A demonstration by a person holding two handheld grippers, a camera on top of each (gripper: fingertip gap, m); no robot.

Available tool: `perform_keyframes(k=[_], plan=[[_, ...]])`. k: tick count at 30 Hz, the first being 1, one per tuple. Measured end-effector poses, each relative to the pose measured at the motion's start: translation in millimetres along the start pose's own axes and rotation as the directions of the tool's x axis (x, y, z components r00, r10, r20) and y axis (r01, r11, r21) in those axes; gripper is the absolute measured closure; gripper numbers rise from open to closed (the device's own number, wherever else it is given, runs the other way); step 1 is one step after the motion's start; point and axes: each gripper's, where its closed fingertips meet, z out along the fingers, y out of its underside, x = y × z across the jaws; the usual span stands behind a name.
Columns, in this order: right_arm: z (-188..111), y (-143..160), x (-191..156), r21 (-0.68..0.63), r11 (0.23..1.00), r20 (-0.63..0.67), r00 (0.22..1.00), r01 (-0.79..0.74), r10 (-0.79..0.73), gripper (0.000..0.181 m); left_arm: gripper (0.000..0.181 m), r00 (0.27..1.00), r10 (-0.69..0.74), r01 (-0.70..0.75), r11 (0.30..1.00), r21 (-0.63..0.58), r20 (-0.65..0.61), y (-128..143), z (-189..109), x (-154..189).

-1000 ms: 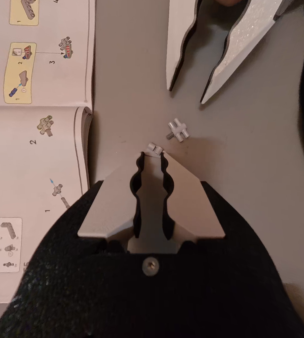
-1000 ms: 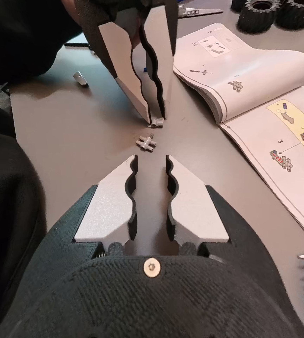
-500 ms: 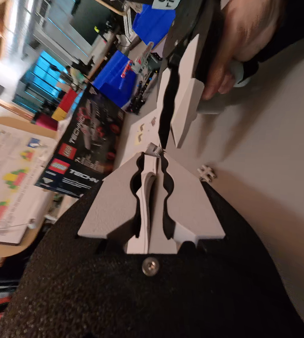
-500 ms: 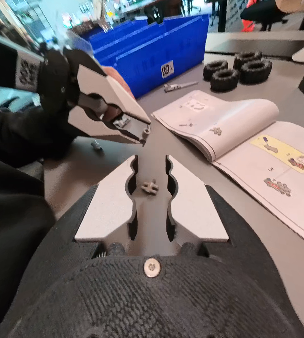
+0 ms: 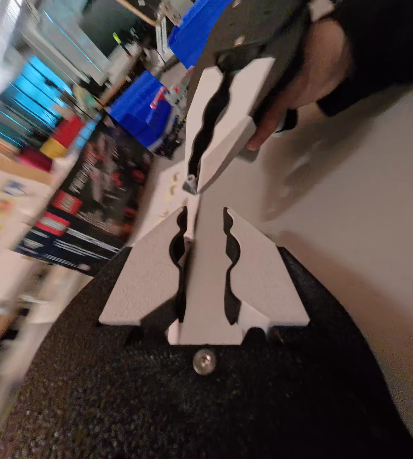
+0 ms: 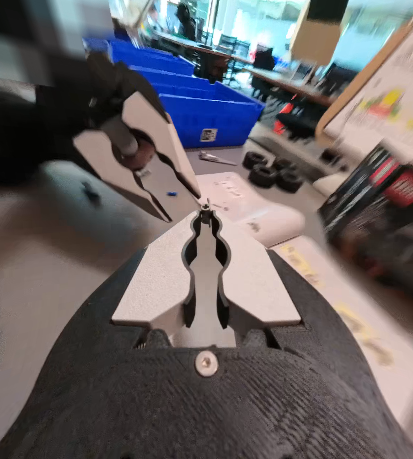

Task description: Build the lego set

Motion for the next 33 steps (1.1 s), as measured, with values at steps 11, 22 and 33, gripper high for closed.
perform_keyframes(k=[11, 22, 33], plan=[[6, -5, -35, -0.088, 0.568, -0.107, 0.559, 0.819, -0.822, 0.176, 0.144, 0.721, -0.559, 0.576, 0.812, -0.093, -0.41, -2, -15, 15], [4, -27, -72, 0.133, 0.57, -0.094, 0.583, 0.811, -0.807, 0.176, 0.154, 0.361, -0.461, 0.668, 0.734, -0.119, -0.811, -28, -48, 29], [3, -33, -83, 0.244, 0.652, -0.04, 0.68, 0.717, -0.732, 0.175, 0.159, 0.296, -0.376, 0.665, 0.741, -0.093, -0.878, -33, -58, 38]])
